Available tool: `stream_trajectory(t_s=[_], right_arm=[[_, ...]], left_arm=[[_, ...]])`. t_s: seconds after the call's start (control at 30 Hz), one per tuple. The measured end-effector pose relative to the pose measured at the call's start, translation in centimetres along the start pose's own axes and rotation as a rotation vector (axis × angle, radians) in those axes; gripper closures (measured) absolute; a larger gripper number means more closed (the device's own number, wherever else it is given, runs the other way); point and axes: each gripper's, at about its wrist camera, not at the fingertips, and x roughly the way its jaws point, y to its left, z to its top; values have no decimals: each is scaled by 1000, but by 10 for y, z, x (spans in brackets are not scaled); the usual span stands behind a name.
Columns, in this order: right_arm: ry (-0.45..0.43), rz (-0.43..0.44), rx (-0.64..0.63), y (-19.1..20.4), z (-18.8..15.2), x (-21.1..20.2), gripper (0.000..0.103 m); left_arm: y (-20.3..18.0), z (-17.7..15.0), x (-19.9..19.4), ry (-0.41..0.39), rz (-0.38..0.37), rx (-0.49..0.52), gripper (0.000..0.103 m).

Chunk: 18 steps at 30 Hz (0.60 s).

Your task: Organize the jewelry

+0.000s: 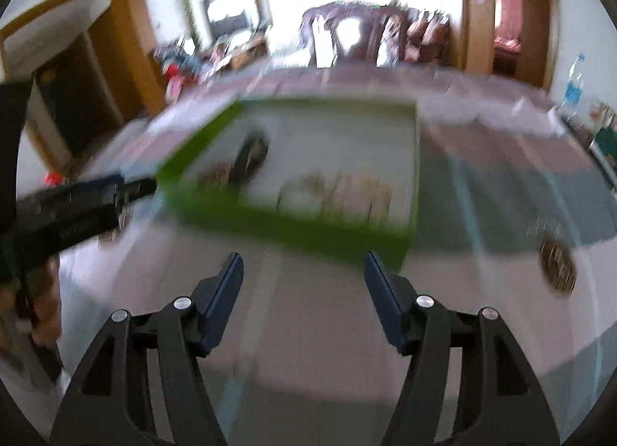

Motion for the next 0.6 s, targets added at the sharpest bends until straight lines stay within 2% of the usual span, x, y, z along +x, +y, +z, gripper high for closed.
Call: stream_trajectory(t_s=[0.1,0.27,0.43,0.6], right_arm=[[94,29,-64,11,-32,12,39],[143,49,-155,35,-57,20,39],[141,-65,-196,41,-58,32,39],[128,-136,-73,13,-48,40,39]], left_arm=[[-7,-20,11,63,1,11,38],[-13,-34,28,113,3,10,33],[-20,-43,28,126,-8,22,28],[-27,-45,34,135,-9,45,26]])
